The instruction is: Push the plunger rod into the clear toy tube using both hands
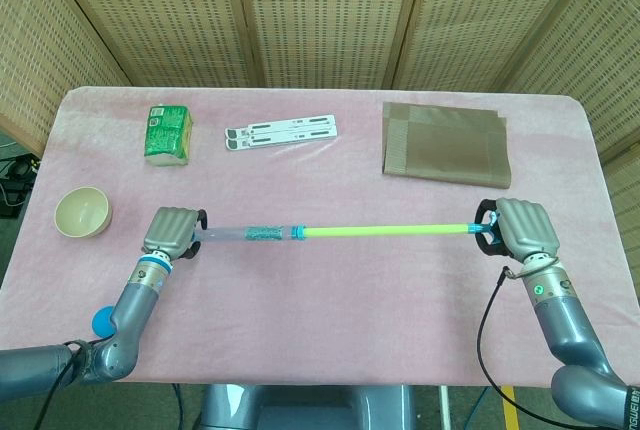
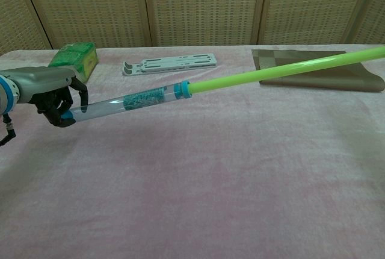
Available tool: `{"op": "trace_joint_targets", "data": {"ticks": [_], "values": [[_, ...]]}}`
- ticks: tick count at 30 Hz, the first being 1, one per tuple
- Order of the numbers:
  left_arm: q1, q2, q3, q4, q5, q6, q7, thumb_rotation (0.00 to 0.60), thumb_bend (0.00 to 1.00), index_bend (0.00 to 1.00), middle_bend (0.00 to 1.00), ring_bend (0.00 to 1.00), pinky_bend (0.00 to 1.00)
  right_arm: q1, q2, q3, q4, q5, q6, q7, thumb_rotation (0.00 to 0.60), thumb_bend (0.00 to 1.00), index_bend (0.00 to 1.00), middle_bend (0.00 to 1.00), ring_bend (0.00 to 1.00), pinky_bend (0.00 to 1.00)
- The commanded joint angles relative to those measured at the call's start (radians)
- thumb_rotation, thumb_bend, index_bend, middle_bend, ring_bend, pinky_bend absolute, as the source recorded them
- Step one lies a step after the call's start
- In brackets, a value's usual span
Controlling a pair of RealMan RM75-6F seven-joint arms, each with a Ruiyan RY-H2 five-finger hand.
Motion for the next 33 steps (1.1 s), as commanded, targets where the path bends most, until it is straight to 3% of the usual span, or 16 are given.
{"op": "trace_joint_targets", "data": {"ticks": [1, 12, 33], "values": [[0.003, 0.002, -0.002, -0.003, 0.005, 0.003, -0.008, 0.6, 0.53, 0.51, 0.74, 0.67, 0.61, -0.001, 0.001, -0.001, 0.0, -0.001, 0.0, 0.005, 0.6, 0.69, 0.85, 0.99, 0.96, 0.63], [0.013, 0.029, -0.008, -0.045, 0.029, 0.01, -0.036, 0.6, 0.53, 0.51, 0.74, 0.67, 0.61, 0.004, -0.021, -0.016, 0.006, -0.011, -0.002, 0.001, 0.6, 0.69, 0.85, 0.99, 0.96, 0.63], [-0.008, 0.024, -0.027, -0.167, 0.053, 0.05, -0.017, 0.6, 0.53, 0.51, 0.74, 0.67, 0.61, 0.035, -0.144, -0.061, -0.012, -0.052, 0.054, -0.096, 0.6, 0.69, 0.85, 0.99, 0.96, 0.63]]}}
